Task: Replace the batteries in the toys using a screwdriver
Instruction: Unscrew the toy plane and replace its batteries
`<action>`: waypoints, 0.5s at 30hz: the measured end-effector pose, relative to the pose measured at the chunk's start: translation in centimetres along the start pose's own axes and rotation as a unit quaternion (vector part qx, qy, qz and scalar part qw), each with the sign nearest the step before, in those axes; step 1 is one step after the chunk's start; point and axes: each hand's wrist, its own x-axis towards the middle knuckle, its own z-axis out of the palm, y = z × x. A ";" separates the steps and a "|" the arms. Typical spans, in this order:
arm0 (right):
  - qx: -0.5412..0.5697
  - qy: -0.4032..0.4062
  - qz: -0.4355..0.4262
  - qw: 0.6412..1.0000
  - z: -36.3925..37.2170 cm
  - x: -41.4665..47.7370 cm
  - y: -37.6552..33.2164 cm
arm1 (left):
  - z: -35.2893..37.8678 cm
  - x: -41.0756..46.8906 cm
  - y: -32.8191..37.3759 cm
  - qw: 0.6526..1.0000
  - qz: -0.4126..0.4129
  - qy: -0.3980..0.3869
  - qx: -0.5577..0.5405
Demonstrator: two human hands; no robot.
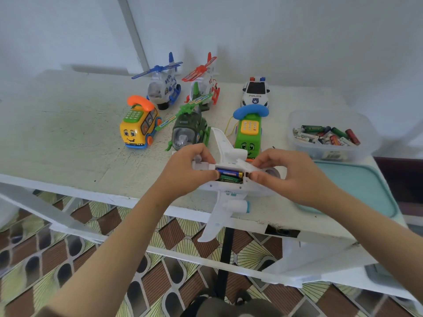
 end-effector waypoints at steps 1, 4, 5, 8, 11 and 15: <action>-0.001 0.002 0.003 1.000 0.0 0.0 0.0 | 0.0 0.0 0.0 1.000 -0.005 0.000 0.000; -0.007 0.013 0.007 1.000 0.1 0.1 0.1 | 0.3 -0.4 0.3 1.000 -0.001 0.012 0.013; -0.010 0.015 0.007 1.000 0.2 0.1 0.0 | 0.4 -0.5 0.5 1.000 0.001 0.022 0.022; -0.031 0.011 0.009 0.999 0.3 0.2 -0.1 | 0.6 -0.7 0.7 0.999 0.006 0.033 0.036; -0.041 0.006 0.013 0.999 0.2 0.3 -0.4 | 0.2 -0.7 0.6 0.999 0.010 0.012 0.045; -0.050 -0.003 0.010 0.999 0.2 0.3 -0.4 | -0.3 -0.6 0.4 1.000 0.007 -0.023 0.007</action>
